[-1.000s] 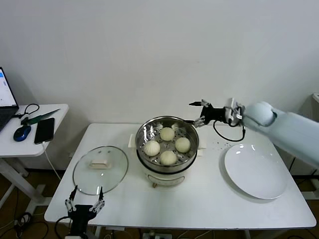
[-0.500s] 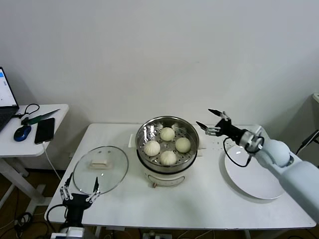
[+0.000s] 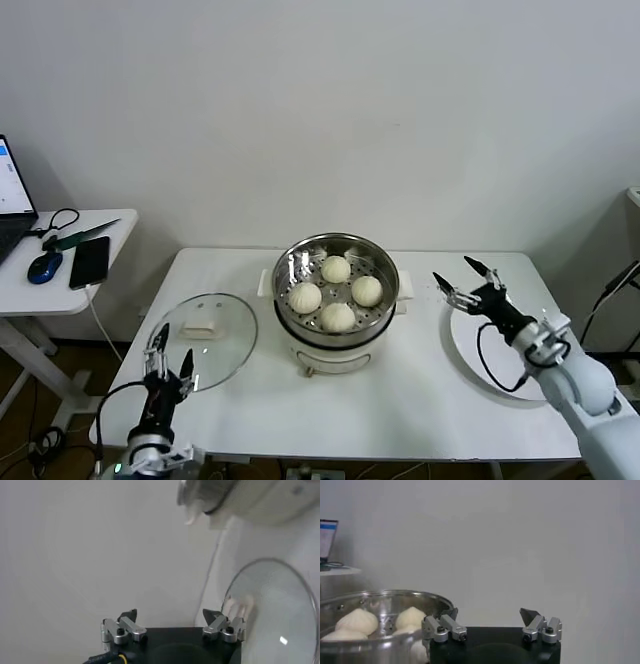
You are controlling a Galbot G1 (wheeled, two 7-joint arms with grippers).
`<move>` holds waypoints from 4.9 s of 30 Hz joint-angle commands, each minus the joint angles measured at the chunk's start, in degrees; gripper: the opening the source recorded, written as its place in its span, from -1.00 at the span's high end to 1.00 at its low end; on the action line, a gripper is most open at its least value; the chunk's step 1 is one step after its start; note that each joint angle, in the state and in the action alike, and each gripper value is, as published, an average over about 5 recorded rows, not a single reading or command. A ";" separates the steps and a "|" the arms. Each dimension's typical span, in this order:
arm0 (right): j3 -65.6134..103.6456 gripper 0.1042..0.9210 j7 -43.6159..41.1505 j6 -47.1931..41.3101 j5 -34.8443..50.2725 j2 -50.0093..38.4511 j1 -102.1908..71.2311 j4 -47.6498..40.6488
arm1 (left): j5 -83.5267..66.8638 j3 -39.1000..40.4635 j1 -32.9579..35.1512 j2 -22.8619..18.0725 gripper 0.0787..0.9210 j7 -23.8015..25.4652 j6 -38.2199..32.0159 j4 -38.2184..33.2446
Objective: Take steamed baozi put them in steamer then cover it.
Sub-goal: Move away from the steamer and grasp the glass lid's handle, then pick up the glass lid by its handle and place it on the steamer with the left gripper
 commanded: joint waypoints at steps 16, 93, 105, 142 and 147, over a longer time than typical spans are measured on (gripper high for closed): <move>13.46 -0.76 -0.99 -0.26 -3.69 8.78 -15.07 0.86 | 19.07 7.43 -21.43 4.55 -0.77 -6.32 3.95 30.64; 8.32 -0.76 -3.48 2.84 -11.88 3.78 -8.13 -7.33 | 6.94 7.85 -13.15 19.50 0.83 0.73 24.40 -2.71; 4.00 -0.76 -3.24 2.75 -13.72 3.93 -3.45 -10.93 | 9.46 31.20 -31.55 25.18 0.83 15.19 37.18 -6.36; 8.27 -0.76 -5.02 4.76 -14.57 4.73 -5.24 -13.81 | 21.49 51.43 -49.40 -2.30 0.83 21.09 40.14 21.51; 8.32 -0.76 -5.16 4.85 -14.68 4.72 -5.31 -13.90 | 20.43 51.19 -49.49 -3.47 0.83 19.79 40.14 23.35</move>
